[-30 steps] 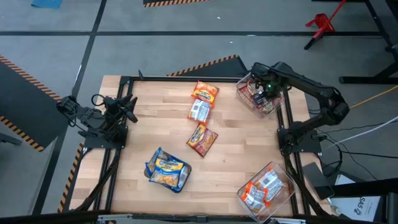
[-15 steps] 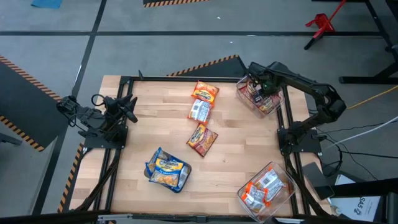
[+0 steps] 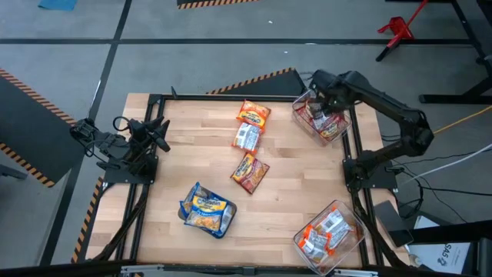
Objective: Sort Maruchan noodles
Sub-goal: Put the red noodle pack into the top transparent bin
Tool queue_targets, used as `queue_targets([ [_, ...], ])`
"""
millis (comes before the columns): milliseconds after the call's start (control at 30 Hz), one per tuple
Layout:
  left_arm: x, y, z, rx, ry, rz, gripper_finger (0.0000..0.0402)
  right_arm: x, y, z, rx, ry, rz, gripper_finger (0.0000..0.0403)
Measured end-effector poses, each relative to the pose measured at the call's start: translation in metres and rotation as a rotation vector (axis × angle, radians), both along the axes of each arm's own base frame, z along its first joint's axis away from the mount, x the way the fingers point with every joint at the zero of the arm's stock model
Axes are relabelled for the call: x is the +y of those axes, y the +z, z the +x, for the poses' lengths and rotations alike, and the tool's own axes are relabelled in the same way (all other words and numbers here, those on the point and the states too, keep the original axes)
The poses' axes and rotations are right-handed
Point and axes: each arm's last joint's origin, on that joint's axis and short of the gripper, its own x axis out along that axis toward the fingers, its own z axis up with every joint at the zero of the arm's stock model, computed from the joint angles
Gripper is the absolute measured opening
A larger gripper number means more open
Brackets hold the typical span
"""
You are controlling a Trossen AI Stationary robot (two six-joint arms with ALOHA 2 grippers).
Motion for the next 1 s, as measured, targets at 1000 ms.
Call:
queue_targets([
  [1000, 0.000, 0.000, 0.000, 0.001, -0.001, 0.001, 0.0140, 0.010, -0.100, 0.001, 0.075, -0.035, 0.118, 0.0002],
])
